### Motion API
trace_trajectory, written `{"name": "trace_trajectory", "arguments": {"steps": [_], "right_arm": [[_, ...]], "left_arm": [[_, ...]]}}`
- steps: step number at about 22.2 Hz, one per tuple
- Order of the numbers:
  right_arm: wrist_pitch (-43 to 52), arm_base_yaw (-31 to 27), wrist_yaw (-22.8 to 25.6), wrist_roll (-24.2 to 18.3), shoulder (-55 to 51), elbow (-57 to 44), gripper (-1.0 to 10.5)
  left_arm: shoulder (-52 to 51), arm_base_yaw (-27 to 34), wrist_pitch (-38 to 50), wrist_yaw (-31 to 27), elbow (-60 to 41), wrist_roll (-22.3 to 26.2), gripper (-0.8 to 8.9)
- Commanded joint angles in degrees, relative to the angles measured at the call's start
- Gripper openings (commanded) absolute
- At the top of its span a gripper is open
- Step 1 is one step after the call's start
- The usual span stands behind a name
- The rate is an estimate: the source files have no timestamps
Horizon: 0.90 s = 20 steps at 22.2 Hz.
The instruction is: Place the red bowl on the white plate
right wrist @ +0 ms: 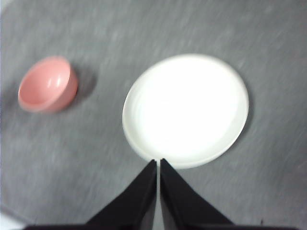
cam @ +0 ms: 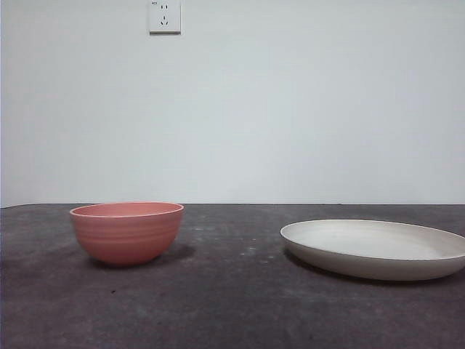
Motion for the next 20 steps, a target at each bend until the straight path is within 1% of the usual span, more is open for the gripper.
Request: {"name": "trace_trajectory", "arguments": {"steps": [1,5,7,8,9,10,11,12,20], "right_arm": [[-2.4,1.6,-0.2,-3.6,1.8,1.4,0.1],[-3.2,4.1,-0.2,-4.1,3.5,1.4,0.1],[-3.0,4.3,-0.1,-4.1,3.5,1.4,0.1],[-3.0,4.3,-0.1,-4.0,3.5,1.4,0.4],[-3.0,4.3,-0.1,-3.8,3.5,1.4,1.3],[-3.0,4.3,0.0,-3.6,3.5,1.4,2.6],[-3.0,4.3,0.1,-3.4,3.5,1.4,3.6],[-3.0,4.3,0.1,-3.4,3.5,1.4,4.0],[-3.0,4.3,0.1,-3.4,3.5,1.4,4.0]], "left_arm": [[1.2,-1.2,-1.4,0.3,1.9,3.1,0.14],[1.9,-3.0,-1.9,0.3,2.0,3.3,0.15],[1.9,-3.1,-1.9,0.3,2.1,3.3,0.38],[1.9,-3.1,-1.9,0.3,2.1,3.3,0.95],[1.9,-3.1,-2.0,0.3,2.1,3.3,2.0],[1.9,-3.1,-1.9,0.2,2.1,3.3,3.34],[1.9,-3.1,-1.9,0.2,2.1,3.1,4.19],[2.0,-3.1,-1.9,0.2,2.1,2.9,4.36],[5.4,-4.2,-1.4,-0.7,2.6,2.6,4.36]]}}
